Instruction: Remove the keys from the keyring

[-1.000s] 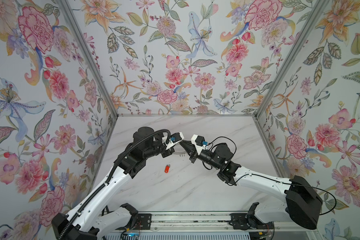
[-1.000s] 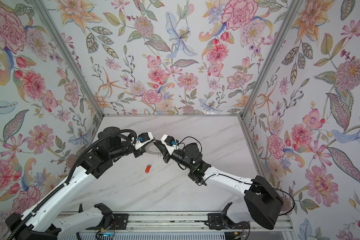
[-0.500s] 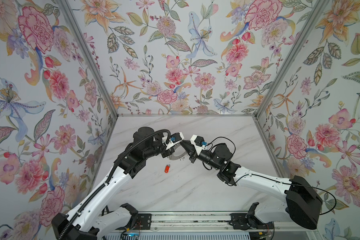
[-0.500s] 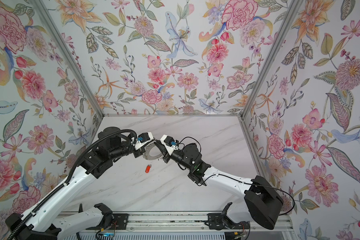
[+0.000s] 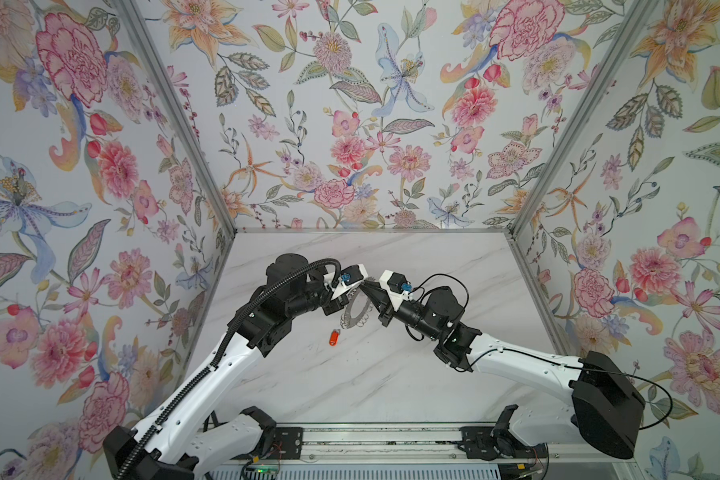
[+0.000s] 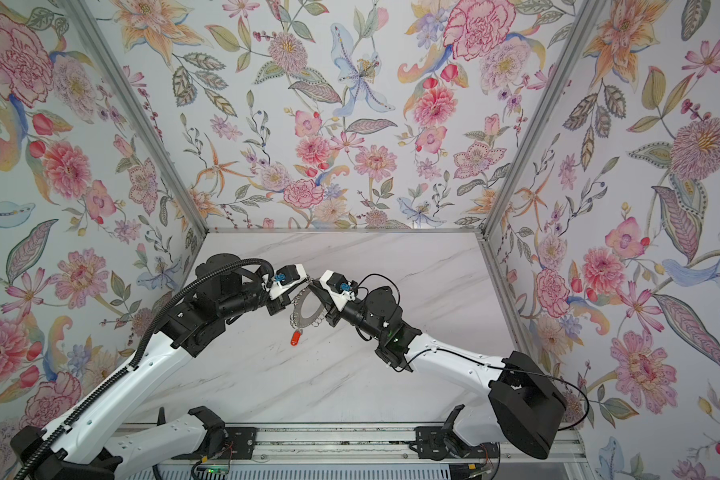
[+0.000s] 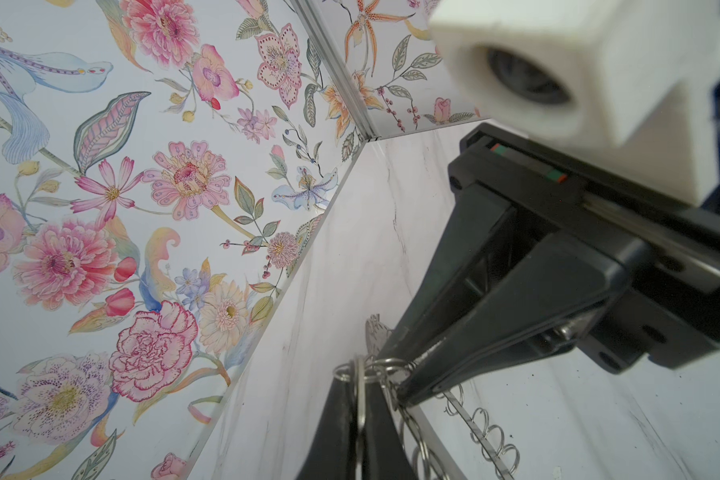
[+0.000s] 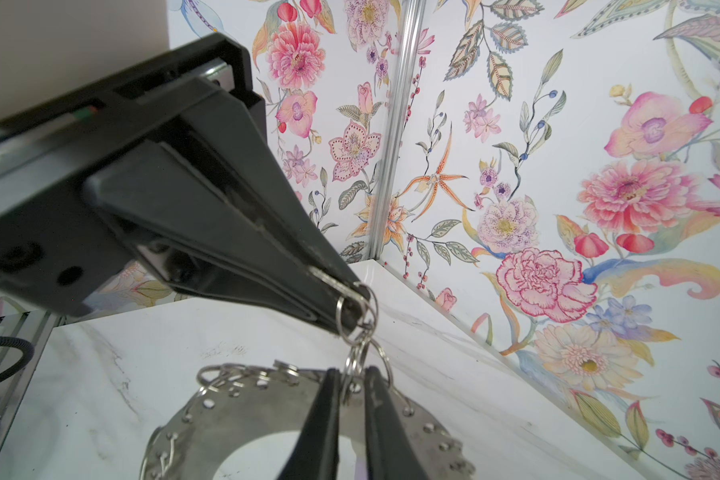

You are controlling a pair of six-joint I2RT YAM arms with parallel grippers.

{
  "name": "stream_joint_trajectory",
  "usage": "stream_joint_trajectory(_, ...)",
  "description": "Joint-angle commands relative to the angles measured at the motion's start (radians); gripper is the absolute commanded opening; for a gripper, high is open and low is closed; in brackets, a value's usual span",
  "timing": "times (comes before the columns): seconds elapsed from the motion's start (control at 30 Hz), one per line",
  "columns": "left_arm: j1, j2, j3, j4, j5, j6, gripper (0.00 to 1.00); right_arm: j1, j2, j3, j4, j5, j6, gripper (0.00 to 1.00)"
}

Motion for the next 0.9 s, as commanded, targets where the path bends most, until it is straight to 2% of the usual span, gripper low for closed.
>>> stream_joint_trajectory(0.0, -0.009, -0.022, 0.034, 0.039, 0.008, 0.0, 0.0, 0.006, -0.015, 0.005, -0.02, 0.02, -0.01, 0.14)
stream_joint_trajectory(0.23, -0.009, -0.019, 0.035, 0.039, 0.021, -0.003, 0.0, 0.006, -0.013, 0.029, -0.019, 0.004, -0.012, 0.12)
stream_joint_trajectory(0.47, -0.01, -0.017, 0.032, 0.038, 0.026, -0.002, 0.0, 0.004, -0.013, 0.042, -0.025, 0.001, -0.008, 0.01)
stream_joint_trajectory(0.6, -0.009, -0.015, 0.032, 0.025, 0.009, 0.013, 0.0, 0.005, -0.027, 0.046, -0.049, 0.002, -0.019, 0.0)
stream_joint_trajectory(0.73, -0.009, -0.01, 0.043, -0.006, -0.005, 0.04, 0.0, 0.005, -0.049, 0.072, -0.145, 0.01, -0.046, 0.0)
stream_joint_trajectory(0.87, -0.012, -0.002, 0.054, -0.033, 0.003, 0.08, 0.0, 0.0, -0.043, 0.154, -0.328, -0.014, -0.055, 0.0)
